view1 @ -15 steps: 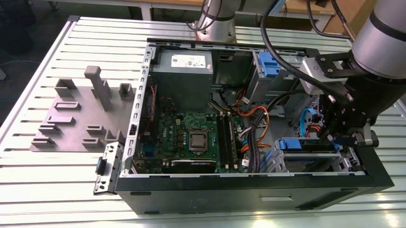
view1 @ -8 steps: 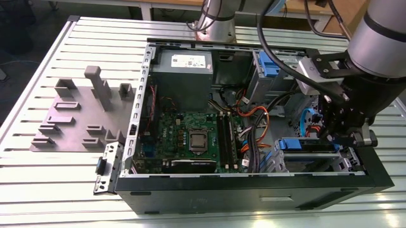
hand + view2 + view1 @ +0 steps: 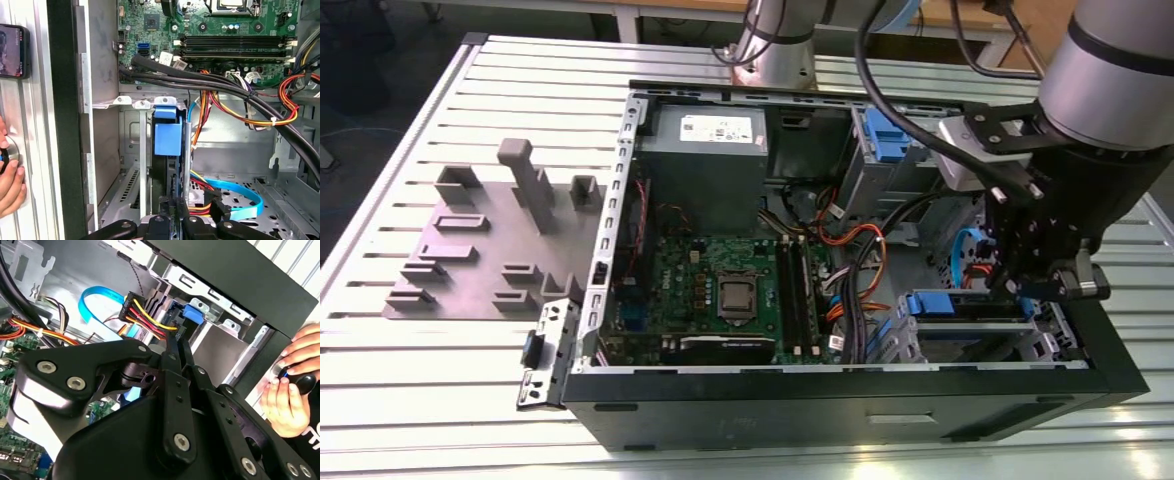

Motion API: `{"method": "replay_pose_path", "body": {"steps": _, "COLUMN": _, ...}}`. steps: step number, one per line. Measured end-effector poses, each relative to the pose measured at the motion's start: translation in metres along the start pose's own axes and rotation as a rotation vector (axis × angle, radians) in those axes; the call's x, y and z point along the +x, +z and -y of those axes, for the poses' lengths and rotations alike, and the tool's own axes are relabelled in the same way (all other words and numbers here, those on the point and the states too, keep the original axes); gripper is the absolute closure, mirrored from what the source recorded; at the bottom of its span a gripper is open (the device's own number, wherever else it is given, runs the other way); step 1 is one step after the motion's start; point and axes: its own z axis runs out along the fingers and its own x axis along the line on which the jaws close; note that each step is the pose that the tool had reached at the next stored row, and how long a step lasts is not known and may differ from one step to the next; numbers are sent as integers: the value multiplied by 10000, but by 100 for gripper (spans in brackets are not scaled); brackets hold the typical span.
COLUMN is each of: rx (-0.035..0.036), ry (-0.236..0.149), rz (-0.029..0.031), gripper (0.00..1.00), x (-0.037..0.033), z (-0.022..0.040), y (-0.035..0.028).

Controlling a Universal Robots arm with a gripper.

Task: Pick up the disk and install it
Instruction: 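Insert the first disk wire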

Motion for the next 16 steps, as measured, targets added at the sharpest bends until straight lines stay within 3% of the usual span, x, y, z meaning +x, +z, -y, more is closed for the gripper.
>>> {"method": "replay_pose_path", "body": {"steps": 3, "rx": 43, "ry": -18, "rz": 3, "gripper": 84, "x": -2, "z": -17, "y": 10}}
{"method": "replay_pose_path", "body": {"steps": 16, "rx": 61, "ry": -141, "rz": 24, "gripper": 84, "x": -5, "z": -32, "y": 41}}
